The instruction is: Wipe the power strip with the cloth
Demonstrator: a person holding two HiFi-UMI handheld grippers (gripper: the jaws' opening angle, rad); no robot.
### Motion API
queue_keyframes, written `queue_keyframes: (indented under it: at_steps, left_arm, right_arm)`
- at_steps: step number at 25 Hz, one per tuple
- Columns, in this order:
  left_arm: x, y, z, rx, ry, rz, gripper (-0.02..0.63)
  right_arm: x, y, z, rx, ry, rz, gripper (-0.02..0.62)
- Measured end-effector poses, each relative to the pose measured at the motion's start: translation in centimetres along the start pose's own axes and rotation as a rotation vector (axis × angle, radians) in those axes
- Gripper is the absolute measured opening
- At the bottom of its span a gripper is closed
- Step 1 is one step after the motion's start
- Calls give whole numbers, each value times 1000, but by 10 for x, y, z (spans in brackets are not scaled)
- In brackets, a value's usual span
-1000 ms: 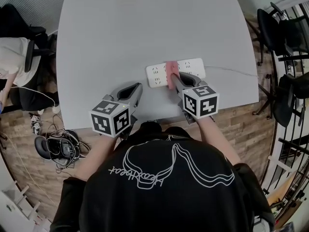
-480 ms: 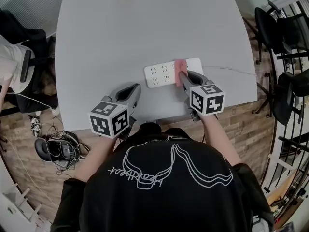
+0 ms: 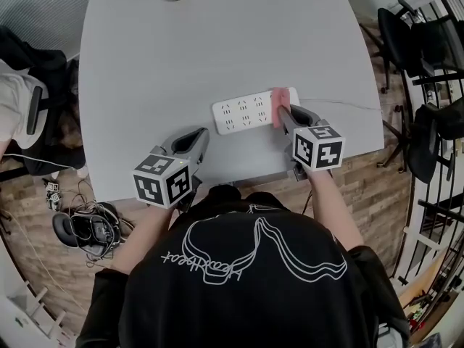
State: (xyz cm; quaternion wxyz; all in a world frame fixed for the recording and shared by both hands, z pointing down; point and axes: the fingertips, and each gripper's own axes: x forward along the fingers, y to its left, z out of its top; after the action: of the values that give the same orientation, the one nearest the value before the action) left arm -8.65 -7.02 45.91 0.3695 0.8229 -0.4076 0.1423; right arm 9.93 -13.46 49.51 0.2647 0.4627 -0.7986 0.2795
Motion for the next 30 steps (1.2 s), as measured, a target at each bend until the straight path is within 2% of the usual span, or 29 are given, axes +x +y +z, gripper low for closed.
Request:
queue_keyframes:
  at_steps: [18, 30]
  left_arm:
    - [8, -4, 5, -8, 20, -42, 15]
    - [1, 0, 3, -16, 11, -26, 15]
  right_arm:
    - [-20, -53, -3, 4, 10, -113, 41]
    - [-31, -56, 11, 47, -27, -127, 40]
